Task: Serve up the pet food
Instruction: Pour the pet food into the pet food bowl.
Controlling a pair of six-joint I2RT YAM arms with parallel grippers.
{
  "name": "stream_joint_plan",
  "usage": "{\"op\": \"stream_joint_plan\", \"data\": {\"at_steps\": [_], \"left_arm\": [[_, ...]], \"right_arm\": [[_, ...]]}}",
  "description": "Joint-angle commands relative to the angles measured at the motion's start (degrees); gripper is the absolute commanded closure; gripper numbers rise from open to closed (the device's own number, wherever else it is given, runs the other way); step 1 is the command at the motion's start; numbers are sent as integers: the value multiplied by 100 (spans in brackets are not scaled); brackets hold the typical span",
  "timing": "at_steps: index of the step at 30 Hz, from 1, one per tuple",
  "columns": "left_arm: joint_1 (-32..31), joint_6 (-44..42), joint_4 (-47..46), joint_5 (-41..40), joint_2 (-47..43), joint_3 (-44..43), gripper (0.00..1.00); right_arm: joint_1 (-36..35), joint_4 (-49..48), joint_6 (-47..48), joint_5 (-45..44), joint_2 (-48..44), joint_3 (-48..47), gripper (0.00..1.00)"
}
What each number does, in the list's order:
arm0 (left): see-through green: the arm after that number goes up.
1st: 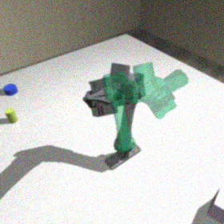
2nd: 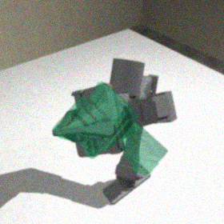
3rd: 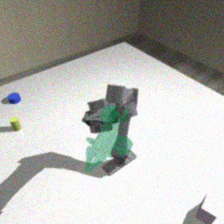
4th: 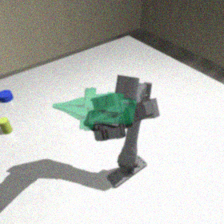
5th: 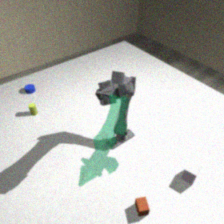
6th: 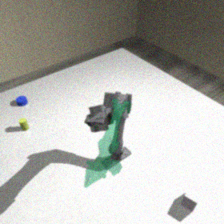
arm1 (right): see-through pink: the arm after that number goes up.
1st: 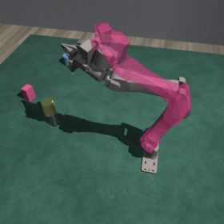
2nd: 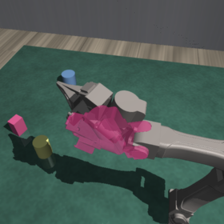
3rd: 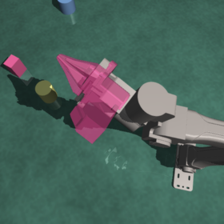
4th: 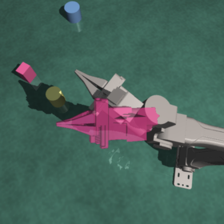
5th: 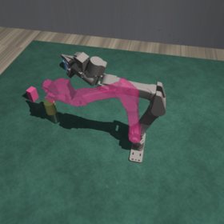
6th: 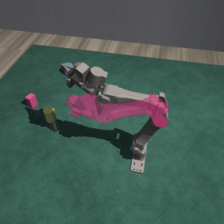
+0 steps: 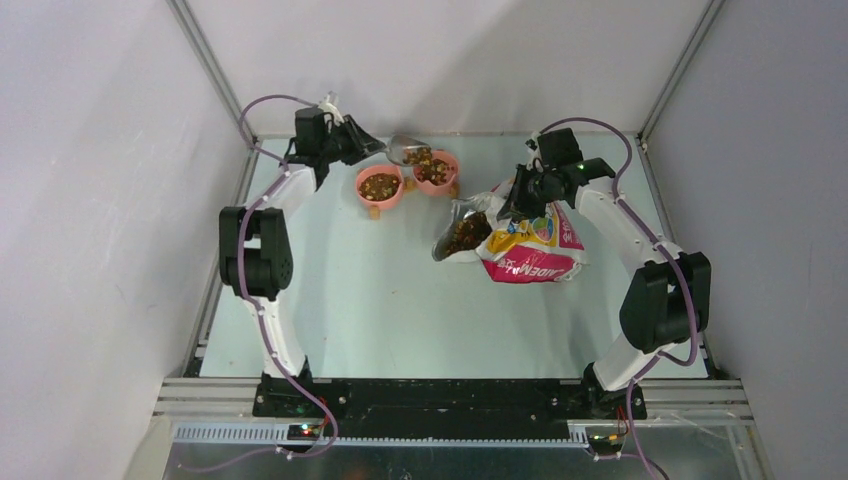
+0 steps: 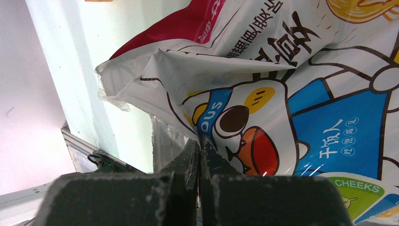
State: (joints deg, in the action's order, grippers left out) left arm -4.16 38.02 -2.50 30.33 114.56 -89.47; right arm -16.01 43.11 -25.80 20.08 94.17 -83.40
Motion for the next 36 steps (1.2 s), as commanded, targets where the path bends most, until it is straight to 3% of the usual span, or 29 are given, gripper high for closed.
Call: {"op": "stream_joint_plan", "data": {"at_steps": [1, 20, 36], "left_arm": [[-218, -704, -20, -287, -62, -260, 100], [-1456, -4299, 1969, -2874, -530, -1278, 100], [-1555, -4789, 1398, -2251, -1312, -651, 100]], "right_arm": [[310, -340, 290, -497, -11, -300, 100], [471, -314, 324, -463, -117, -239, 100], [638, -384, 344, -366, -338, -9, 100]]}}
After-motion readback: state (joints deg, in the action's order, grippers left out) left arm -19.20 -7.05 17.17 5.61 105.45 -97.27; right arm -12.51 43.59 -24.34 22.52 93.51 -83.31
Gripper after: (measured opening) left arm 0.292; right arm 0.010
